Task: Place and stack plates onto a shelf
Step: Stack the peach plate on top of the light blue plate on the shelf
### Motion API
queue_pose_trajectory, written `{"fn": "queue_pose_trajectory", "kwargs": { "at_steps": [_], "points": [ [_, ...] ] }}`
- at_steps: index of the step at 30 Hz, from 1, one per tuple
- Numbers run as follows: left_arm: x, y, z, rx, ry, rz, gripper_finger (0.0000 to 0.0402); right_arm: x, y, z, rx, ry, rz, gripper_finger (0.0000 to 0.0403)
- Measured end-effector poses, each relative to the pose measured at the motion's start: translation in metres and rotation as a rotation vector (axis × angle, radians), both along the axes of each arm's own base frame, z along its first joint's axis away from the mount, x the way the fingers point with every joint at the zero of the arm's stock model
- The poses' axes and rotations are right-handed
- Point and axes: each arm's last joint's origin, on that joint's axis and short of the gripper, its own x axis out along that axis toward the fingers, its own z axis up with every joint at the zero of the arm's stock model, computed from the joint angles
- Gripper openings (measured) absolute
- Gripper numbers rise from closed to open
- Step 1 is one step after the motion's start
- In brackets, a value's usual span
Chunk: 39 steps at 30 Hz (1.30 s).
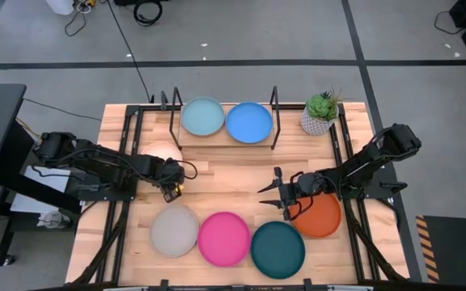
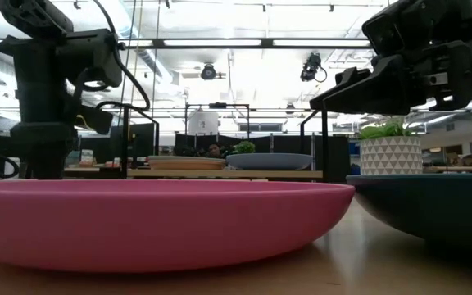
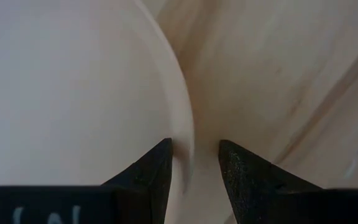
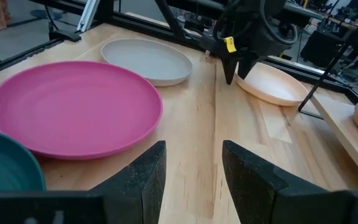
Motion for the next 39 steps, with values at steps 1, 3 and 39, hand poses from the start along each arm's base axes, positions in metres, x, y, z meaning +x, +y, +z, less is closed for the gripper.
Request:
{"fn": "queue_pose_trajectory", "kwargs": {
  "at_steps": [1, 3, 39],
  "points": [
    [0.001, 0.001, 0.0, 0.008, -0.008, 0.003, 0.0142, 0.0, 0.0, 0.0, -0.001, 0.001, 0.0, 0.0164],
    [0.002, 0.001, 0.0, 0.035, -0.02, -0.003, 0.0142, 0.0, 0.0, 0.0, -0.006, -0.002, 0.002, 0.0164],
    [0.012, 0.005, 0.004, 0.108, -0.129, 0.033, 0.0142, 0.0, 0.001, 0.001, -0.001, -0.015, 0.023, 0.0164]
  ]
}}
